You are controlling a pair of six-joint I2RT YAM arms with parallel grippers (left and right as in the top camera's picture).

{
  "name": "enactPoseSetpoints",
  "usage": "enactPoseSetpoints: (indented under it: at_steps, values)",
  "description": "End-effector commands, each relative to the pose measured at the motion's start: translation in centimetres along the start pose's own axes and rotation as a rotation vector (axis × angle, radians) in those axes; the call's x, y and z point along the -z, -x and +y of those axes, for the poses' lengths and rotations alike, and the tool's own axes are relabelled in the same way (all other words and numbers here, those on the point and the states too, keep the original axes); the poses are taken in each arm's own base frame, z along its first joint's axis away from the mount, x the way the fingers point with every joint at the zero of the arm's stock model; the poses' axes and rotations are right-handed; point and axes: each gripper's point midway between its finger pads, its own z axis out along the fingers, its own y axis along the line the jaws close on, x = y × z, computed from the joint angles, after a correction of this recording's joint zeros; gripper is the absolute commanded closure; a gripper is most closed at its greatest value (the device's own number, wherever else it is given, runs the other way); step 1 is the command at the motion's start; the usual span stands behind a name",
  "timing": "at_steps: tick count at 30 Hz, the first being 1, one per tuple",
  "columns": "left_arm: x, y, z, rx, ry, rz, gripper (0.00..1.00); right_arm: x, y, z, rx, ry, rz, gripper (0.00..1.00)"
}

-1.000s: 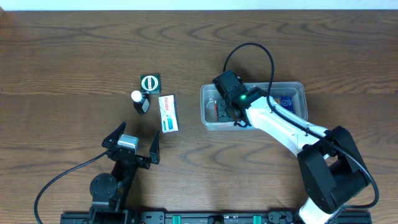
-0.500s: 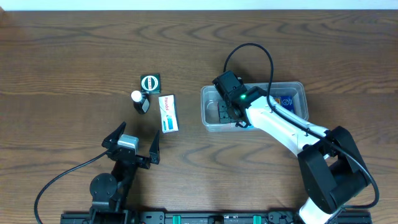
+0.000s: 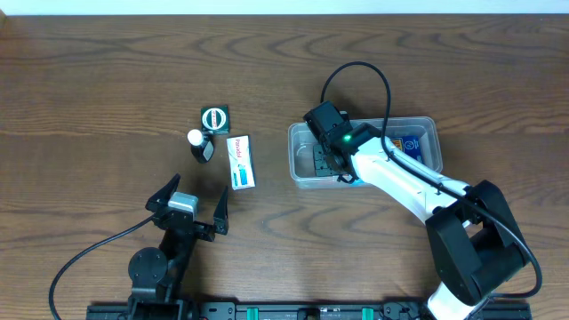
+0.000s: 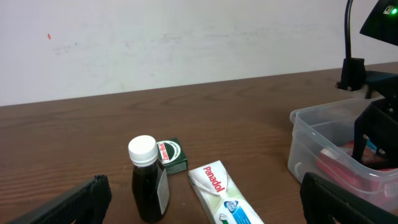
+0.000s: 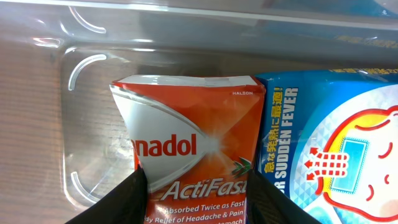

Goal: Pack container
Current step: 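Lower the red box into the container next to the blue box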

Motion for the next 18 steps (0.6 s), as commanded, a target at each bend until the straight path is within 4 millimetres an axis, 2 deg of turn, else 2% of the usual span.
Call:
enactPoseSetpoints:
  at_steps: [1,5,12,18]
  values:
    - [0.0,-1.5,-0.1,0.003,-0.01,0.044,0.02,0.2,0.7,-0.4,-0.015,-0.039,-0.028,0.52]
    - [0.0,-1.5,-0.1,0.003,-0.01,0.044,0.02,0.2,0.8,-0.7,-0.021,-0.044,-0.029,0.51]
    - [0.0,-1.5,-0.1,0.003,-0.01,0.044,0.02,0.3,1.1,-0.8,-0.028,-0.042,-0.034,0.44]
    - [0.0,-1.5,-0.1,0.003,-0.01,0.044,0.02,1.1,2.1,-0.5,-0.031,-0.034,-0.049,0.41]
